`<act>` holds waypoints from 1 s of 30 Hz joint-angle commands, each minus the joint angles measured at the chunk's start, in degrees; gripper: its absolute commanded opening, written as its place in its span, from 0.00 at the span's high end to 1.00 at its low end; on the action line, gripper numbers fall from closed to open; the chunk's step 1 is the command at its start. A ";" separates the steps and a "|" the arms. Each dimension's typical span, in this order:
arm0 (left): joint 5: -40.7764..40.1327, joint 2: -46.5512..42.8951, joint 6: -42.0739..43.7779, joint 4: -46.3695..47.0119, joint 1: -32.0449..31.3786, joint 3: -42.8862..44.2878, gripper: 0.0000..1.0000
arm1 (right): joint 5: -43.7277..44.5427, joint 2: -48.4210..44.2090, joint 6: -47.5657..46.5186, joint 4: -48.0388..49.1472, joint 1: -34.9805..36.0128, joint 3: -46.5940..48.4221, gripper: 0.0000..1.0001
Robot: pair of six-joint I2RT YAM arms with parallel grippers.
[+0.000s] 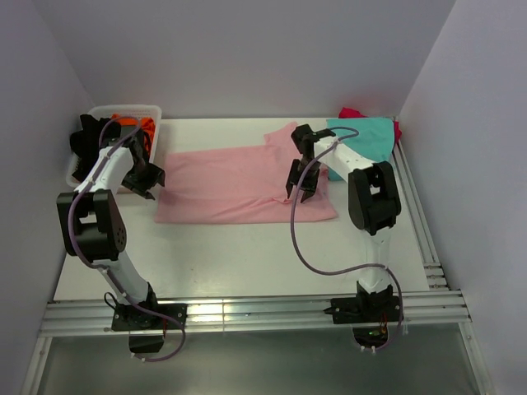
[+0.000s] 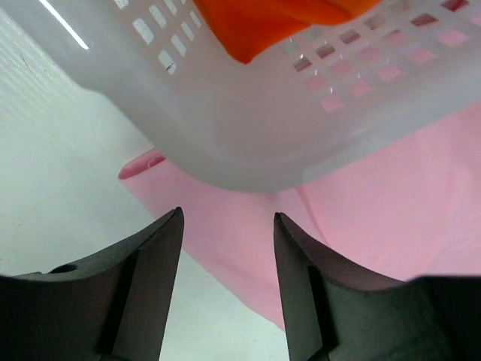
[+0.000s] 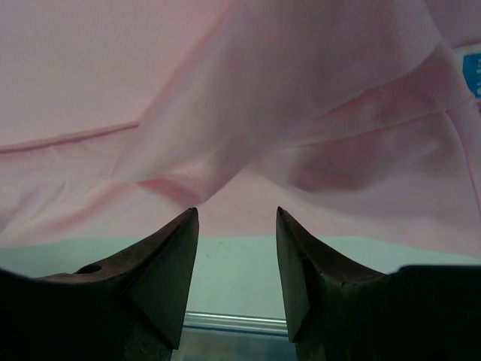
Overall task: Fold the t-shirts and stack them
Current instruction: Fold the tshirt
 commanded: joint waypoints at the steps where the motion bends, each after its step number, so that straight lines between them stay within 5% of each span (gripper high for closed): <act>1: -0.05 -4.30 1.94 0.98 -0.45 -1.29 0.43 | 1.54 1.09 0.49 0.87 -0.24 4.61 0.47; 30: -2.42 -2.98 6.07 -1.31 -0.37 1.69 0.47 | 2.43 5.93 1.72 3.59 -0.41 3.74 0.50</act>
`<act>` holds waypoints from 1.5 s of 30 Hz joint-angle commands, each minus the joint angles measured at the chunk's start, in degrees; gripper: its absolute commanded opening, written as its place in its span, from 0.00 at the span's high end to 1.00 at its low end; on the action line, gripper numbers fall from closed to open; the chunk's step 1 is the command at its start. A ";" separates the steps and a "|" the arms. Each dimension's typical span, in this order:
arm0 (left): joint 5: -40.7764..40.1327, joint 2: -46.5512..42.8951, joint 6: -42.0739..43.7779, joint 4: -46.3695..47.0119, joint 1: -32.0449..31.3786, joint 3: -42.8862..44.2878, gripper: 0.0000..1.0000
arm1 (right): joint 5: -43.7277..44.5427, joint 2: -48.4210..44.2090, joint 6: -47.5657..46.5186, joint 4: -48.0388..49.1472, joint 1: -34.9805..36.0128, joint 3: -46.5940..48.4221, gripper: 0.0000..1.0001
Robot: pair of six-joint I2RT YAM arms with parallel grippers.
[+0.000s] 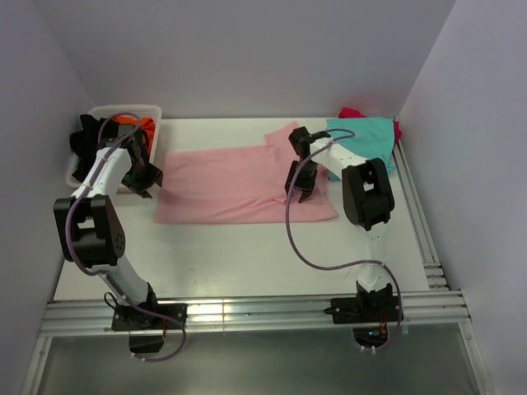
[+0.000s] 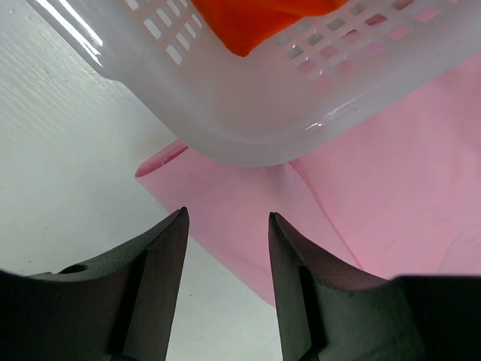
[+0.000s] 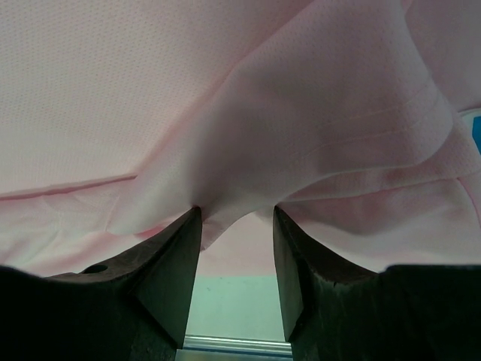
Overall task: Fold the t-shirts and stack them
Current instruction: Fold the tshirt
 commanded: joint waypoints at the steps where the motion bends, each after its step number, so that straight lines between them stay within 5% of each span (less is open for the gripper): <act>1: -1.57 0.23 1.85 -1.24 -0.13 2.46 0.48 | 0.46 1.23 0.75 1.23 -0.41 1.79 0.50; 38: -1.13 1.72 1.06 -0.89 -0.13 2.90 0.50 | 0.99 3.26 -2.50 -1.40 -3.14 5.93 0.54; 45: -1.13 2.16 1.06 -0.89 -0.13 2.99 0.50 | 0.72 3.17 -2.67 -0.88 -3.31 5.31 0.67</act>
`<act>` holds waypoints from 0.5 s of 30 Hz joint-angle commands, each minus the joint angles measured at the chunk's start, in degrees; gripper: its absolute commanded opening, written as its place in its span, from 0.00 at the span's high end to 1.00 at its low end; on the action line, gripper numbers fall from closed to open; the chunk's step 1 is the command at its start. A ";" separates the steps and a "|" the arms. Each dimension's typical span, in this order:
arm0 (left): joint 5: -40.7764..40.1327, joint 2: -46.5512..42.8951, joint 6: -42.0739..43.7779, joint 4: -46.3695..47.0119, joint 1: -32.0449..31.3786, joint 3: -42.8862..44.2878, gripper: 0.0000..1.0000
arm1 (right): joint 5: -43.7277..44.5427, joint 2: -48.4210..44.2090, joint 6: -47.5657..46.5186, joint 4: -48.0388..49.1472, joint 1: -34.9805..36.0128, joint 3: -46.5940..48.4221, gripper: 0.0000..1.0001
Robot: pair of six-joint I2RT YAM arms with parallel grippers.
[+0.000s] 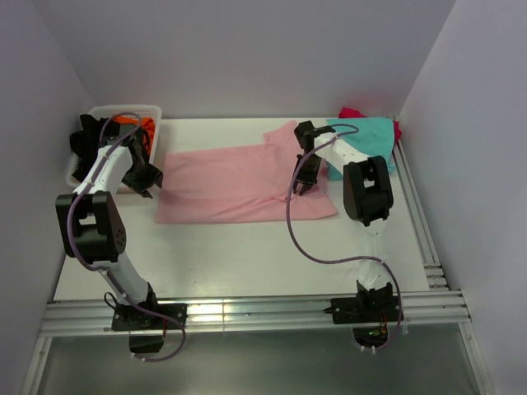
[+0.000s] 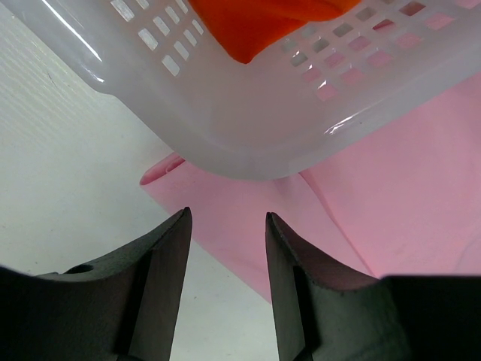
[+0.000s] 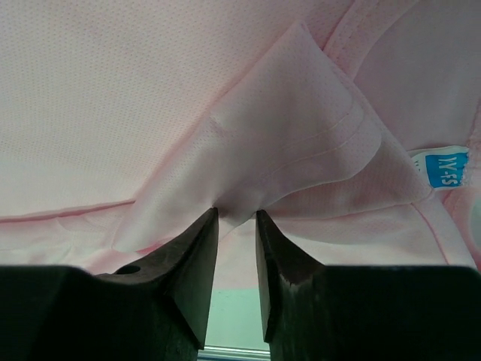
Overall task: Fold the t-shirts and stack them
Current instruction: Fold the tshirt
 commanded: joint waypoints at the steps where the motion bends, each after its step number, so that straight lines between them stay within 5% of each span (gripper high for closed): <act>1: -0.69 0.30 0.08 0.09 -0.13 1.46 0.50 | 0.61 -0.39 -0.57 0.41 -0.56 -0.24 0.69; 5: -0.69 0.48 0.08 0.18 -0.13 1.46 0.50 | 0.61 -0.31 -0.75 0.33 -0.65 -0.15 0.83; 15: -0.60 0.83 -0.10 0.44 -0.13 1.54 0.51 | 0.44 -0.22 -1.02 -1.25 -0.91 3.00 0.92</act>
